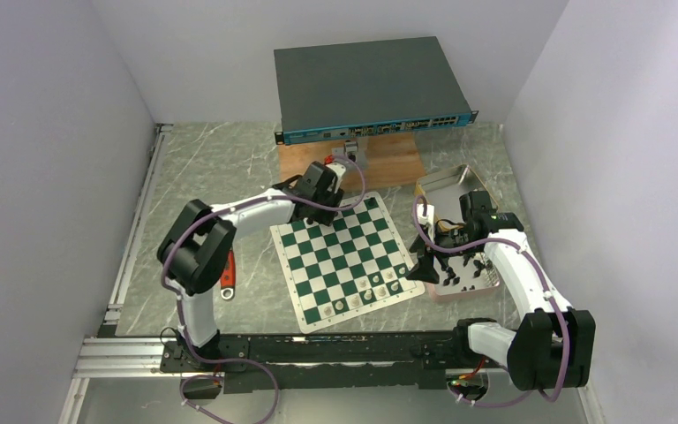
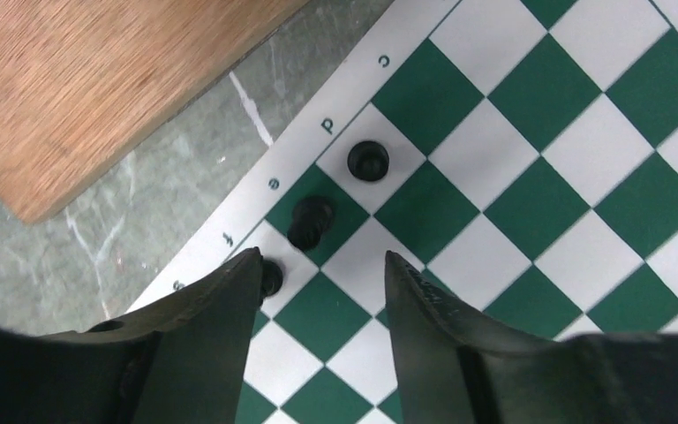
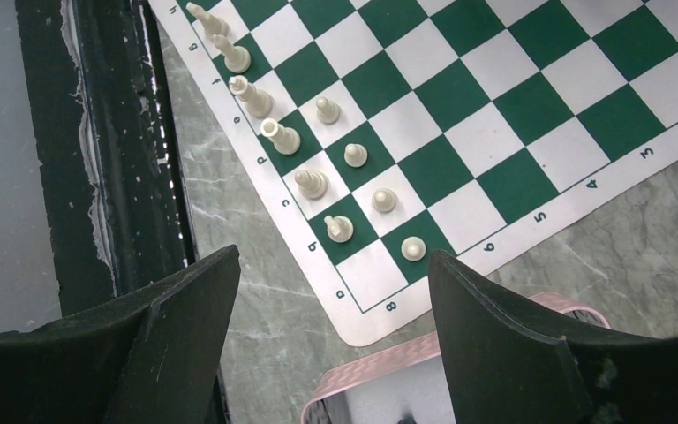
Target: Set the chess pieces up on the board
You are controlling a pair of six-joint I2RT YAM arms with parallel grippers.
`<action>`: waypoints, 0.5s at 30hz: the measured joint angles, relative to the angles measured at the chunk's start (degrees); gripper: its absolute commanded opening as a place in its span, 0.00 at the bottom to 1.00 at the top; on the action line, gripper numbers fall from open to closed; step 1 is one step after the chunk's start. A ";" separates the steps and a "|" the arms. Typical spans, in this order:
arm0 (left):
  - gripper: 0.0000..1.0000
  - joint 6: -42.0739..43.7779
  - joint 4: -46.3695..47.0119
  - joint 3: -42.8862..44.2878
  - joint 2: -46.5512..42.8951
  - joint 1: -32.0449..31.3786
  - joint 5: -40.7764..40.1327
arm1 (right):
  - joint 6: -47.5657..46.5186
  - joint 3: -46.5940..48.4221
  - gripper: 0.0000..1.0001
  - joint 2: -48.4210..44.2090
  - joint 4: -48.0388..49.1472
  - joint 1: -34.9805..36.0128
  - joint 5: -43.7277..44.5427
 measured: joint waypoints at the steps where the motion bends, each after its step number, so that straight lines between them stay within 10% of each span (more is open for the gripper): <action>1: 0.64 -0.04 0.04 -0.94 -1.11 0.02 0.20 | 0.00 0.04 0.80 0.00 -0.07 0.00 0.00; 15: 0.75 -1.70 8.48 -19.67 -25.27 0.00 5.68 | 0.04 1.33 0.80 -1.22 -1.05 -5.33 0.61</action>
